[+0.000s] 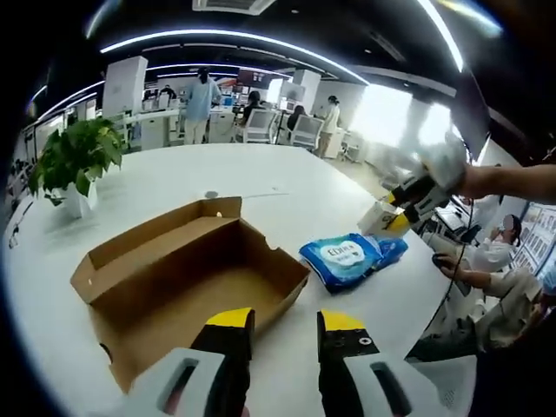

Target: Operate the shoe box by opening the lid, removing the specified soft item, and placing it in the target area until the item is outside and the box remains undamaged.

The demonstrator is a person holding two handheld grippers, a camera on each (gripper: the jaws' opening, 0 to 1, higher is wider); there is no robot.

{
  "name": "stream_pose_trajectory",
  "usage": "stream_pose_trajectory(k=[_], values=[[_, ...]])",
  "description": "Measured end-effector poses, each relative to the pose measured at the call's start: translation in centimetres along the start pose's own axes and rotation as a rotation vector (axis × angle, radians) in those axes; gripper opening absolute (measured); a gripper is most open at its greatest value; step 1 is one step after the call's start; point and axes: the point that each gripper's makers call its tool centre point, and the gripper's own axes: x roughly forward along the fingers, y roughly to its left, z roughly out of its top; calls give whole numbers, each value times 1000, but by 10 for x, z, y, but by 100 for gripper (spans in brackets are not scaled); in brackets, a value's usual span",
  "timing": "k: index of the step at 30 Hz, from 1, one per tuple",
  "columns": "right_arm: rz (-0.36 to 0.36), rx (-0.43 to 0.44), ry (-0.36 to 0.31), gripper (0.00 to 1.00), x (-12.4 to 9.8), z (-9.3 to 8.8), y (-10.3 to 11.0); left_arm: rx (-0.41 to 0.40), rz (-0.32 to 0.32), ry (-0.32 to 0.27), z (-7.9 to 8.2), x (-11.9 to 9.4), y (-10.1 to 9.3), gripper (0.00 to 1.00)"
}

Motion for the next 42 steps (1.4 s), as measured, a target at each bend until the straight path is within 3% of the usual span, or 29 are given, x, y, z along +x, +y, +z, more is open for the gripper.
stream_pose_trajectory(k=[9,19,32,42], values=[[-25,42,39,18,-16,-52,-8,22,-24,14,5,16,-21,28],[-32,75,67,18,-25,-94,-12,34,-36,24,10,31,-40,28],[-32,86,83,18,-28,-118,-31,25,-36,38,10,46,-52,28],[-21,66,100,18,-18,-123,-53,2,-4,39,11,44,-46,28]])
